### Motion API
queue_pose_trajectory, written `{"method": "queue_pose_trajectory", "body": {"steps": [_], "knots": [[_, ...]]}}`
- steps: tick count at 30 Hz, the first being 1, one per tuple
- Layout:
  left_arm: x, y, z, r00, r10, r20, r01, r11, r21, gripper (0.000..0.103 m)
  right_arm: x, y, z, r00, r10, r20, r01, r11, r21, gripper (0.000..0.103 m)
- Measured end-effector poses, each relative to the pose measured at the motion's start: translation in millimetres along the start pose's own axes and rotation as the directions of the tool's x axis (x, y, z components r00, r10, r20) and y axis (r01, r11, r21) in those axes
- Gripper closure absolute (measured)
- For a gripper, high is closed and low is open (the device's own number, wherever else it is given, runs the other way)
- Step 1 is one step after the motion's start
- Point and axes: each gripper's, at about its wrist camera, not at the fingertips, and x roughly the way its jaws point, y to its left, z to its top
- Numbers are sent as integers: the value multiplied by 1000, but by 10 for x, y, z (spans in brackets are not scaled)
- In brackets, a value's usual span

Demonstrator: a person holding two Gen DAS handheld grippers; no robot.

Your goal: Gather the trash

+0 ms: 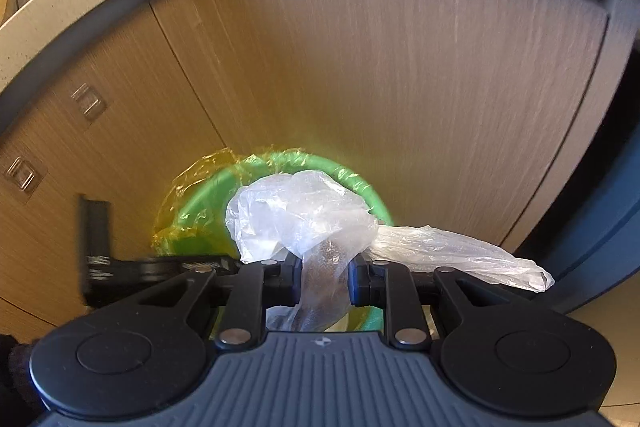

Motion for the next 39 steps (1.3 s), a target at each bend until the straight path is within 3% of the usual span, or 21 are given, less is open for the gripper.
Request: {"method": "queue_pose_trajectory", "body": {"steps": [6, 8, 10, 16, 20, 22, 24, 25, 27, 28, 30, 31, 33, 34, 35, 37, 39], "knots": [[-719, -159, 32, 992, 57, 116, -70, 992, 108, 77, 338, 184, -13, 995, 46, -93, -48, 999, -19, 80], [-863, -197, 23, 988, 65, 140, -81, 990, 112, 77, 527, 268, -33, 989, 41, -139, -46, 998, -33, 69], [-1007, -232, 23, 983, 82, 161, -102, 988, 119, 77, 630, 303, -76, 987, 20, -159, -27, 999, -41, 51], [-1380, -288, -75, 961, 132, 243, -166, 978, 126, 77, 469, 258, -67, 993, 26, -118, -27, 1000, -4, 43], [-1789, -414, -152, 928, 137, 348, -187, 976, 115, 77, 198, 341, -31, 998, 46, -35, -46, 999, 2, 43], [-2090, -543, -208, 891, 125, 437, -201, 970, 133, 77, -50, 496, 1, 996, 66, 59, -64, 997, -32, 43], [-2417, -688, -297, 836, 113, 537, -226, 963, 149, 77, -373, 705, 33, 980, 99, 174, -85, 993, -87, 39], [-2637, -772, -349, 802, 104, 588, -240, 958, 157, 77, -541, 816, 45, 965, 125, 233, -99, 988, -118, 30], [-3032, -941, -459, 718, 102, 689, -296, 940, 169, 77, -889, 1044, 64, 920, 189, 344, -134, 975, -179, 13], [-3192, -1035, -506, 667, 115, 736, -346, 923, 170, 77, -1054, 1153, 74, 890, 227, 395, -153, 966, -209, 6], [-3450, -1223, -582, 582, 149, 800, -451, 877, 165, 77, -1340, 1374, 107, 831, 303, 466, -192, 943, -270, 0], [-3592, -1300, -614, 544, 154, 825, -484, 860, 159, 77, -1455, 1476, 138, 809, 335, 484, -210, 932, -295, 0], [-3824, -1395, -672, 483, 161, 860, -503, 856, 122, 79, -1634, 1695, 215, 787, 377, 488, -234, 915, -328, 0], [-3941, -1424, -704, 459, 166, 873, -503, 858, 101, 79, -1692, 1797, 247, 785, 383, 487, -238, 912, -335, 0], [-4017, -1459, -721, 445, 180, 877, -513, 854, 85, 80, -1756, 1880, 260, 785, 381, 488, -235, 912, -336, 0], [-4102, -1522, -737, 437, 233, 869, -554, 830, 56, 81, -1832, 2022, 226, 781, 372, 501, -221, 916, -335, 0], [-4210, -1524, -820, 422, 281, 862, -565, 825, 8, 81, -1884, 2120, 120, 778, 359, 515, -201, 920, -337, 0]]}}
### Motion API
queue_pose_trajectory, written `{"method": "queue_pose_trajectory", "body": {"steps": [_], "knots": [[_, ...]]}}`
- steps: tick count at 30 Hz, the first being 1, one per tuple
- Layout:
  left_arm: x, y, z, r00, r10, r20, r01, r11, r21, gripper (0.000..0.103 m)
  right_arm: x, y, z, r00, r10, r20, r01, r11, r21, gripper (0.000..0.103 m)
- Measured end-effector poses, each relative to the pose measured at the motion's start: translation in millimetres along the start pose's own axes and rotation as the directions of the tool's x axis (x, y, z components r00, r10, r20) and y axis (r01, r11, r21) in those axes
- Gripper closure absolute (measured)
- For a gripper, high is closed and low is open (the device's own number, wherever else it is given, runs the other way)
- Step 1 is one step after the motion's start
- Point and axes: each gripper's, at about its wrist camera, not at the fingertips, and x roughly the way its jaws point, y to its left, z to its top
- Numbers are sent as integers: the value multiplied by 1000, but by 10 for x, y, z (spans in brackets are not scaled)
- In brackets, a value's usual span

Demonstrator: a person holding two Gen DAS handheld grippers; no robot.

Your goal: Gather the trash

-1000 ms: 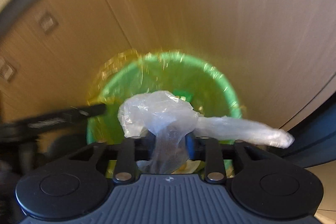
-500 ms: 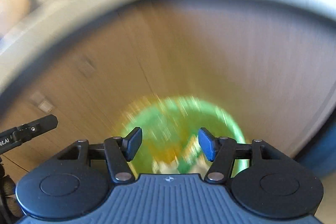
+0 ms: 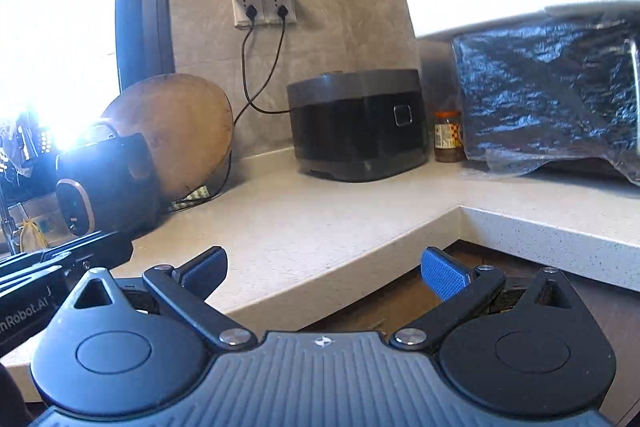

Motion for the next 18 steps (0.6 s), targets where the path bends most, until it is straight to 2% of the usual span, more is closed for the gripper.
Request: {"method": "queue_pose_trajectory", "body": {"steps": [2, 5, 9, 18], "knots": [[-65, 14, -39, 999, 25, -21, -26, 1000, -12, 81, -51, 100, -116, 1000, -30, -6, 29, 999, -27, 0], [-80, 14, -130, 998, 3, -68, -3, 1000, 5, 81, -96, 201, -251, 995, -93, -26, 92, 994, -54, 0], [0, 4, -277, 993, 0, -121, 4, 1000, 27, 81, -100, 136, -316, 994, -86, -70, 84, 996, -24, 0], [41, -14, -348, 992, 15, -127, -13, 1000, 19, 82, -114, 109, -315, 991, -121, -61, 118, 992, -51, 0]]}}
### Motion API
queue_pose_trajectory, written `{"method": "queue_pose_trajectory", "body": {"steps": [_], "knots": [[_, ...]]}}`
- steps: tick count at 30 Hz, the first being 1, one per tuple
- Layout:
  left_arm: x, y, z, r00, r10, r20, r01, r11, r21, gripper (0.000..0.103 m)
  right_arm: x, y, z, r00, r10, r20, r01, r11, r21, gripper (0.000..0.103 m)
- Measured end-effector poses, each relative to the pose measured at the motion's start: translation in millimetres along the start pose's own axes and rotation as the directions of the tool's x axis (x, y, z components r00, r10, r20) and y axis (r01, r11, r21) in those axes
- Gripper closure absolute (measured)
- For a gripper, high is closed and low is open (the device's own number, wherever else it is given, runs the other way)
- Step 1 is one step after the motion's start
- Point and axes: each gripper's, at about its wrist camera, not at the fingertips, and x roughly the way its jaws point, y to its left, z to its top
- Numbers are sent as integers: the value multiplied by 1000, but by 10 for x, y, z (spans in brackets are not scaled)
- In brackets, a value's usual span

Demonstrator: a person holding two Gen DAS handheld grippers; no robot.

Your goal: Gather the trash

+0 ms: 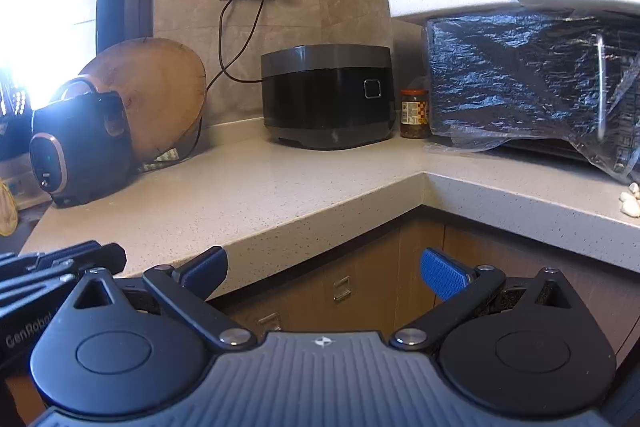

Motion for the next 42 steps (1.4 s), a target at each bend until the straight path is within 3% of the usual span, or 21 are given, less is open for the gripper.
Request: {"method": "queue_pose_trajectory", "body": {"steps": [42], "knots": [[61, 19, -18, 1000, -13, -23, 13, 1000, 16, 83, 83, -52, -85, 999, 5, -42, -5, 1000, -6, 0]]}}
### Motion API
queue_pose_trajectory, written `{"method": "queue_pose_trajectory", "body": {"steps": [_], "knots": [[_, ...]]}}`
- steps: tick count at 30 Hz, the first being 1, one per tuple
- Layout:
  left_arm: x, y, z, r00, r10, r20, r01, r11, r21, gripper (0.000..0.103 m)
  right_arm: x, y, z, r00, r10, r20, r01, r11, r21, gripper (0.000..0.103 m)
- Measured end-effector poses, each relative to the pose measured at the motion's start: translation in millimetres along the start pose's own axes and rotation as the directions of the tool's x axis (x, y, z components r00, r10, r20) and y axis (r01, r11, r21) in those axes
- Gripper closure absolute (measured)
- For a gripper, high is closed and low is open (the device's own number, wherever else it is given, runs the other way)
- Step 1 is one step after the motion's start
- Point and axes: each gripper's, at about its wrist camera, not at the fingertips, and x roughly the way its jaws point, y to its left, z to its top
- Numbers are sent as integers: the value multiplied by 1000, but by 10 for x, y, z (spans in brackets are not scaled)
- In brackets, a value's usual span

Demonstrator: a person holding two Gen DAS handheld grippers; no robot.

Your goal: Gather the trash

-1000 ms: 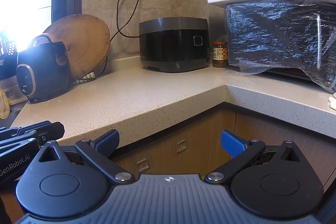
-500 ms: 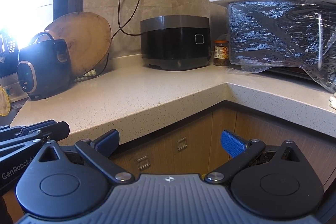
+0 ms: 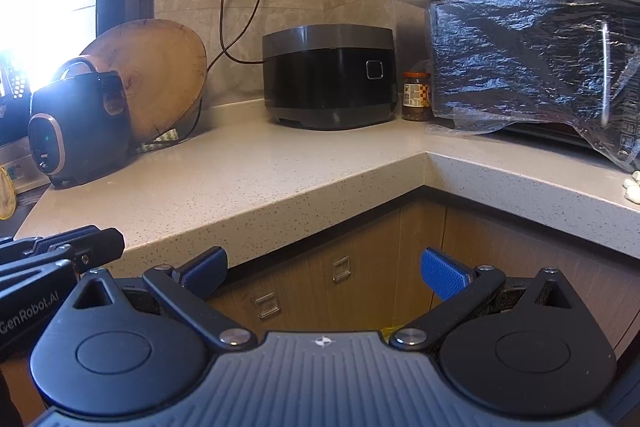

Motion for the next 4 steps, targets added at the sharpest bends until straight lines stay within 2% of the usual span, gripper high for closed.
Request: {"method": "queue_pose_trajectory", "body": {"steps": [4], "knots": [[134, 144, 110, 998, -52, -19, 50, 996, -80, 83, 23, -24, 99, 1000, 22, 18, -22, 1000, 8, 0]]}}
